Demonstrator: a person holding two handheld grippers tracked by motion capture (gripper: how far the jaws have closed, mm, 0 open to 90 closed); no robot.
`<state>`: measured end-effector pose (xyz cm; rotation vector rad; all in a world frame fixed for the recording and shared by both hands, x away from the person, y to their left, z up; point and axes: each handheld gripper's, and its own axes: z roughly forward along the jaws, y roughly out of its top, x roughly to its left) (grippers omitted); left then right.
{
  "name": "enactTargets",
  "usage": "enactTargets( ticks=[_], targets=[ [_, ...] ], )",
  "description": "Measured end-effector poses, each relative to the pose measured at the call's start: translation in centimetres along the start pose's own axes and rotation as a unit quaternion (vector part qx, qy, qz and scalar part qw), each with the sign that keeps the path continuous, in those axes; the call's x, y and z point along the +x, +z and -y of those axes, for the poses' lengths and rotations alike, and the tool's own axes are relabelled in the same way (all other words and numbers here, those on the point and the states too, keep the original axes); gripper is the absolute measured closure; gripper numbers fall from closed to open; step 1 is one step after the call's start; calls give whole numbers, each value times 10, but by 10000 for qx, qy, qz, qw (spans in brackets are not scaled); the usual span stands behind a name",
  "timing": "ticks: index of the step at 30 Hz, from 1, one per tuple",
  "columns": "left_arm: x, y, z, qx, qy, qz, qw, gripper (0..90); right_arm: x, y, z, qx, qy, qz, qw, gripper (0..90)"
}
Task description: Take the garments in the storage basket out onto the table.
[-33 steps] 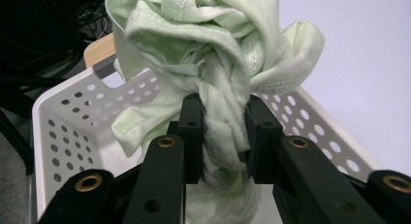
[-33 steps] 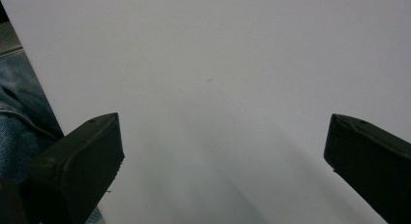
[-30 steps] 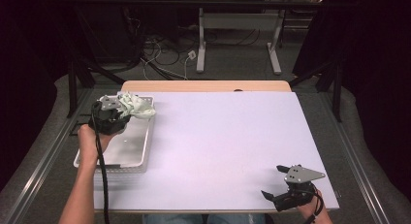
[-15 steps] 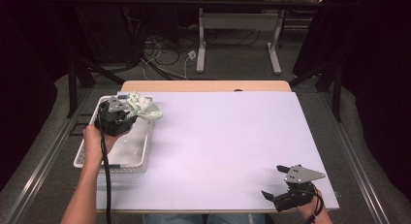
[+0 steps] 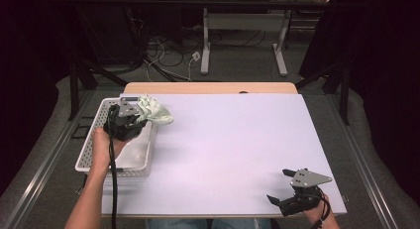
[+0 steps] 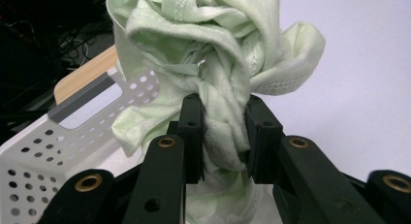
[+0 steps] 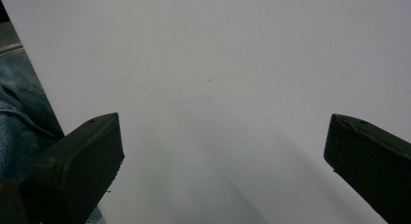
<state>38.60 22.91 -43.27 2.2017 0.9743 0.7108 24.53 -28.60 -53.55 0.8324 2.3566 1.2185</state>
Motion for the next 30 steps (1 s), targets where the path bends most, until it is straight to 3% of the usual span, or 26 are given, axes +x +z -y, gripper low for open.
enactTargets(
  ticks=[23, 30],
  targets=[
    [-31, -3, -17, -181, 465, 319, 9982, 728, 0, 0, 0, 7, -3, 1, 10000, 2],
    [-38, 0, -18, -191, 460, 445, 9978, 728, 0, 0, 0, 24, -2, -15, 10000, 3]
  ],
)
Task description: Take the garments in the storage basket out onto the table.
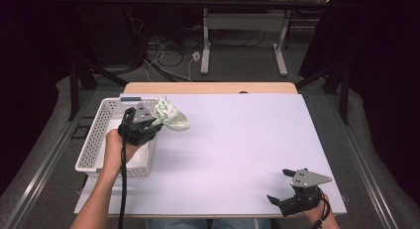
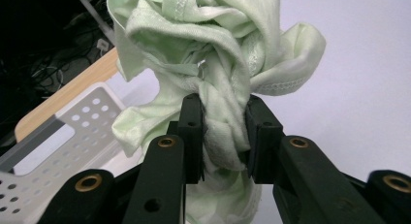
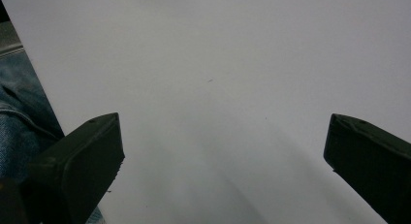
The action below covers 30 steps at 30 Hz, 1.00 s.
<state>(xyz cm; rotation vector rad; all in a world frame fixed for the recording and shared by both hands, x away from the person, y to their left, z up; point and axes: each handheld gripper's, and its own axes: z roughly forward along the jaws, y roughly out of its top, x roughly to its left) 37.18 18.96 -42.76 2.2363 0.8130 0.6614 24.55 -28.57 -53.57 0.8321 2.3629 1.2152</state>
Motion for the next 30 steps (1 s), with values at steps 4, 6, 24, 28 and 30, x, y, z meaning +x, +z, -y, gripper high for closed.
enactTargets(
  ticks=[4, 6, 24, 28, 30],
  targets=[
    [-5, 2, -2, 12, 67, 81, 9999, 727, 0, 0, 0, 7, 3, 6, 10000, 3],
    [-8, 3, -4, 14, 122, 108, 9999, 728, 0, 0, 0, -1, -6, 4, 10000, 3],
    [-35, 20, -11, -61, 312, 432, 9986, 728, 0, 0, 0, 48, -35, 14, 10000, 4],
    [-40, 23, -13, -66, 360, 472, 9982, 728, 1, 0, 0, 23, -1, 25, 10000, 4],
    [-41, 24, -14, -52, 388, 499, 9980, 728, 1, 0, 0, 51, -7, 15, 10000, 4]
  ],
)
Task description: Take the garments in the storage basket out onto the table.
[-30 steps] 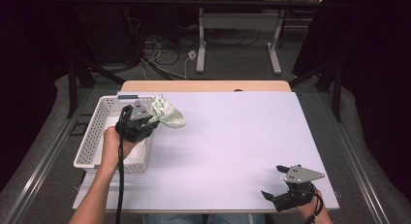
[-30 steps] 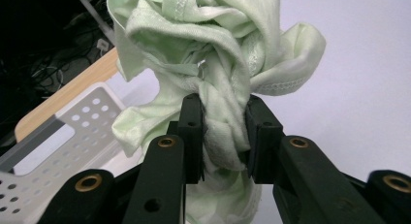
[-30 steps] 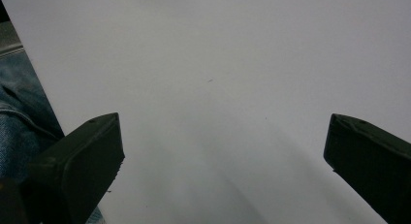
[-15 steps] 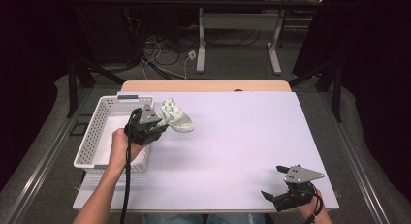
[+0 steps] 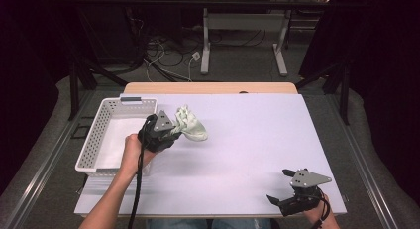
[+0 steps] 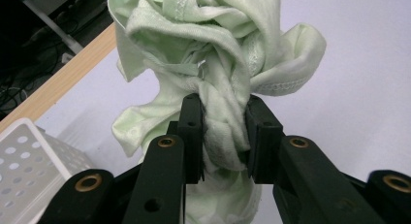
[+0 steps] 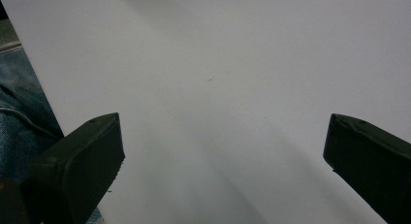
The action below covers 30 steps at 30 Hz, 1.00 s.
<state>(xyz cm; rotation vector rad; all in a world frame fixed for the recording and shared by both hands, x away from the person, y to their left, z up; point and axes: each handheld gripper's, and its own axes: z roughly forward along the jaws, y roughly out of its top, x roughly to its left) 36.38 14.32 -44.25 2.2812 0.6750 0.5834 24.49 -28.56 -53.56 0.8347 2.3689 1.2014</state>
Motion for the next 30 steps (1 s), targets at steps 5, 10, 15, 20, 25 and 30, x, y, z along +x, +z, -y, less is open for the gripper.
enactTargets(
  ticks=[5, 10, 15, 20, 25, 30],
  targets=[
    [-5, 3, -2, -38, 16, 56, 10000, 728, 0, 0, 0, -29, 1, 8, 10000, 4],
    [-9, 6, -4, 13, 88, 136, 9999, 728, 0, 1, 0, -20, 3, 19, 10000, 4],
    [-14, 10, -5, 9, 145, 191, 9997, 728, 1, 0, 0, -26, -5, 36, 10000, 5],
    [-19, 15, -6, 42, 218, 258, 9994, 728, 1, 0, 0, -21, -2, 27, 10000, 5],
    [-24, 21, -7, 70, 252, 320, 9991, 728, 1, 0, 0, -21, -5, 26, 10000, 5],
    [-29, 28, -7, 92, 288, 377, 9988, 727, 1, 1, 0, -18, -9, 19, 10000, 5]
  ],
)
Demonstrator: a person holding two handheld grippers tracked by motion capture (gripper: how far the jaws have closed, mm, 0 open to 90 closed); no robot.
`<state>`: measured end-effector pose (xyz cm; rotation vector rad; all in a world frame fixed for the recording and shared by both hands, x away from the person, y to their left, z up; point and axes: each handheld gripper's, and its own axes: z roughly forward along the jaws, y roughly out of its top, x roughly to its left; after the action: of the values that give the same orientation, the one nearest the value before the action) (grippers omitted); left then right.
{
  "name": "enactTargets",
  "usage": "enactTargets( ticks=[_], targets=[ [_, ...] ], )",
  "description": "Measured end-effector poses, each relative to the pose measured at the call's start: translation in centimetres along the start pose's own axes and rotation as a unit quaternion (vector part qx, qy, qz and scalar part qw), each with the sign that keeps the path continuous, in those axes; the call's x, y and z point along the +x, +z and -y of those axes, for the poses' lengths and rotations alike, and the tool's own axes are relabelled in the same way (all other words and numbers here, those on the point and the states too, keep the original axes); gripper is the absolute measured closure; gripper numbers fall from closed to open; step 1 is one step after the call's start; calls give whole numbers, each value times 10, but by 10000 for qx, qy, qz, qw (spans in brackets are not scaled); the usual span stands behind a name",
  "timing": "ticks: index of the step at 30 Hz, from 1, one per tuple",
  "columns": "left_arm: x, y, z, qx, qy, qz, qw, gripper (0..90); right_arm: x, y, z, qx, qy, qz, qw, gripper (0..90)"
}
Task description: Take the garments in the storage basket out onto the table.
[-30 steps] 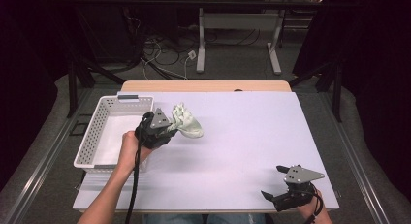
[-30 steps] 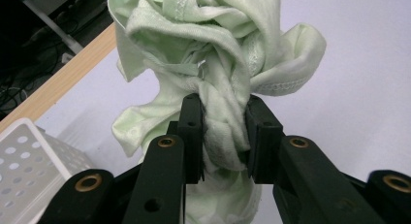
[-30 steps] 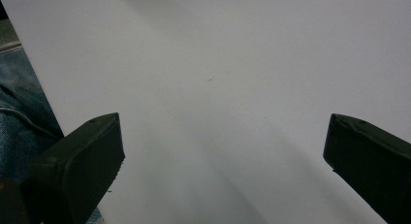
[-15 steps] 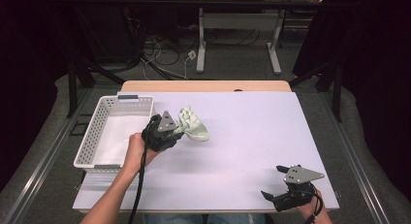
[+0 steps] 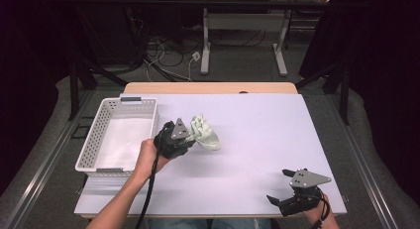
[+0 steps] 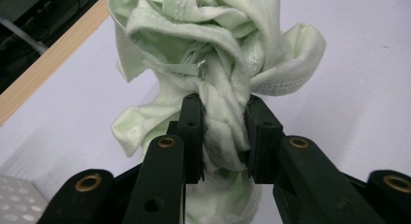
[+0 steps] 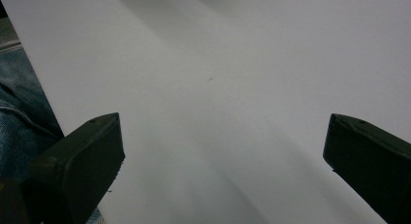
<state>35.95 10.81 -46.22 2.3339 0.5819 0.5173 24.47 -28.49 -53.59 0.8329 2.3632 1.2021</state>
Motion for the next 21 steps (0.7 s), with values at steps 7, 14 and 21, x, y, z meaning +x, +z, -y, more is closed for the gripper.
enactTargets(
  ticks=[7, 14, 21],
  targets=[
    [-5, 8, -1, 5, 38, 58, 10000, 726, 0, 0, 0, -5, -1, -7, 10000, 5],
    [-10, 16, -2, 15, 68, 103, 9999, 725, 0, 0, 0, -10, 12, -9, 10000, 5],
    [-12, 24, -3, 1, 122, 143, 9998, 725, 0, 1, 0, 0, 15, 4, 10000, 5]
  ],
)
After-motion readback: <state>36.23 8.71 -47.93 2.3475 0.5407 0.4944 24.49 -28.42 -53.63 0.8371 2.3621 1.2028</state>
